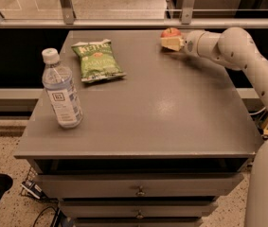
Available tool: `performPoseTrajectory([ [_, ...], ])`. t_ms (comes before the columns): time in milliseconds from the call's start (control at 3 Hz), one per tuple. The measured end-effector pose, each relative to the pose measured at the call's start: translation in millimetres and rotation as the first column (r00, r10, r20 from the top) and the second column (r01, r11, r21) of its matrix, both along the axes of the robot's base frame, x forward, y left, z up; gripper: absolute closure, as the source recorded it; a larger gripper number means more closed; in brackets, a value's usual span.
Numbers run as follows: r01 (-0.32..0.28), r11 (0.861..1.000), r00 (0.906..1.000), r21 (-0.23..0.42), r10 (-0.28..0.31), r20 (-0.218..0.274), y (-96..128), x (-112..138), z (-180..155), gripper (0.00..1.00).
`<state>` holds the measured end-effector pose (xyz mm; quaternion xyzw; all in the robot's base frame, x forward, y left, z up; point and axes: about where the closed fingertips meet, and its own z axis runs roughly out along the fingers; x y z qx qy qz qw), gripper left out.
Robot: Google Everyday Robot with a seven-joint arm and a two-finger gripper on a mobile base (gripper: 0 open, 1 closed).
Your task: Move apple near blue plastic bottle
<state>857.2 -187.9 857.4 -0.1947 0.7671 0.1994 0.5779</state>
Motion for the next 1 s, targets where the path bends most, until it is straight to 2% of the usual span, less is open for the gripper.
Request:
performPoseTrajectory([
  [333, -0.004, 1.0, 1.0, 0.001, 0.004, -0.002, 3, 1, -1, 1.0],
  [667, -0.004, 1.0, 1.0, 0.001, 0.004, -0.002, 3, 1, -1, 1.0],
  [1000, -0.021, 1.0, 0.9997, -0.014, 0.021, 0.012, -3, -9, 32, 1.0],
])
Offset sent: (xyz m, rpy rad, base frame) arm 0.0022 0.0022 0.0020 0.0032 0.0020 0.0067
